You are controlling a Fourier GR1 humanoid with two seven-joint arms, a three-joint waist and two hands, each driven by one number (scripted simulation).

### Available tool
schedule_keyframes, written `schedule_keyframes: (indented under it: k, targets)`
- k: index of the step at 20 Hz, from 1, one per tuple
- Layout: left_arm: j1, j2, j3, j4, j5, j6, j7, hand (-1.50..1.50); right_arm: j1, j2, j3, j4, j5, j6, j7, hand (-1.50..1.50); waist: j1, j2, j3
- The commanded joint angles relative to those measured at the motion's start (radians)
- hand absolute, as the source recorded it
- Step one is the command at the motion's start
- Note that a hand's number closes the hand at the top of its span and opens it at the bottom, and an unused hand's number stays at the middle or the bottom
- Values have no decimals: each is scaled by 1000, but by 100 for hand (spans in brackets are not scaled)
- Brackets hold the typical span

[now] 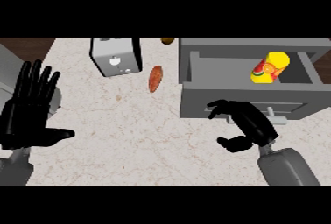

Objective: Pick up the cup, place it into the drawer and close the drawer

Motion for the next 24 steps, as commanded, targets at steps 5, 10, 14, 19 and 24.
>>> schedule_keyframes:
  k: [5, 10, 14, 19, 24]
  targets:
    - [6, -83, 45, 64, -83, -53, -23, -150, -190, 59, -39, 376, 88, -76, -109, -150, -10, 1, 0]
    - [71, -8, 144, 113, -20, -231, -19, -150, -361, 56, -132, 655, 75, -120, -193, -150, -2, 3, 0]
    - [116, -47, 118, 23, -54, -190, -25, -150, -498, 78, -191, 891, 52, -134, -262, -150, 15, 6, 1]
    - [122, -20, 175, 65, -7, -272, -14, -150, -597, -7, -242, 1071, 53, -128, -370, -150, 30, 12, 1]
    - [73, -57, 130, 76, -59, -241, -10, -150, -673, -49, -276, 1171, 47, -122, -401, -150, 48, 24, 3]
